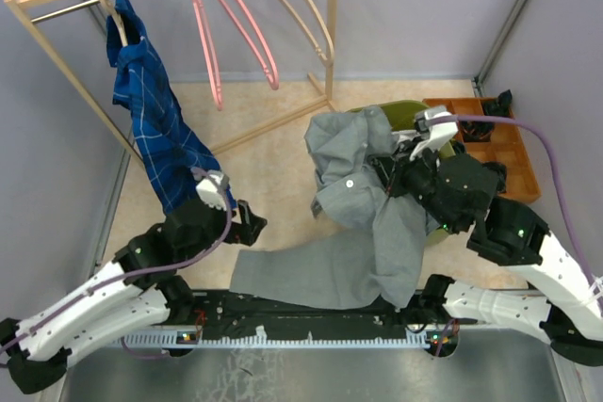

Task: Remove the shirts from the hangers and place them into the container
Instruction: Place the shirt in the bin.

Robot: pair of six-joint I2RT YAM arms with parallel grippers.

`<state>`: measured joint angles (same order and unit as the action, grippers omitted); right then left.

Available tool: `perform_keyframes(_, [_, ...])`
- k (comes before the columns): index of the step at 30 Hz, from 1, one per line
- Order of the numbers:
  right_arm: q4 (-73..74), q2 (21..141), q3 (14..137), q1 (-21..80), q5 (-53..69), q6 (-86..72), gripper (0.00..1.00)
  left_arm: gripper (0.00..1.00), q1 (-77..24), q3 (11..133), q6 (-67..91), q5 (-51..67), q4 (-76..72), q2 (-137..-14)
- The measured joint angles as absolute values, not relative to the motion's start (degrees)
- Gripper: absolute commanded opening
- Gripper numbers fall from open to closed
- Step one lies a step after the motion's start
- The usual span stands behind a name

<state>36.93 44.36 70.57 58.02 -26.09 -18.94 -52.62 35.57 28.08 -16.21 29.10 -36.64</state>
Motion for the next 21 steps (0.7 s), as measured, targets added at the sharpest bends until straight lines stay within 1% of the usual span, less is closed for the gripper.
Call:
perform_keyframes(6, [40.0, 47.4, 78.0, 58.0, -35.8, -13.8, 0.0, 0.99, -52.6, 33.8, 28.4, -19.4, 27.4, -26.3])
perform_keyframes(11, [39.6, 52.1, 82.3, 57.5, -48.3, -7.6, 0.0, 0.99, -52.6, 33.8, 29.4, -22.3, 27.7, -24.5])
perform_keyframes(13, [38.9, 53.2, 82.1, 55.4, -50.5, -5.0, 0.0, 0.99, -52.6, 33.8, 29.8, -22.8, 28.2, -24.7])
perform_keyframes(14, [38.7, 53.8, 82.0, 53.2, -50.3, -4.2, 0.0, 0.99, -52.6, 33.8, 29.9, -23.0, 28.4, -24.9])
perform_keyframes(16, [38.5, 54.6, 80.4, 45.3, -47.1, -4.1, 0.0, 0.99, -52.6, 33.8, 30.1, -23.3, 28.7, -25.8])
perform_keyframes(18, [38.1, 55.4, 76.8, 36.2, -41.8, -4.6, 0.0, 0.99, -52.7, 33.8, 30.2, -23.4, 28.9, -27.0])
perform_keyframes(21, [36.7, 58.5, 69.6, 25.6, -31.9, -5.9, 0.02, 0.99, -52.7, 33.8, 30.2, -23.3, 29.1, -29.0])
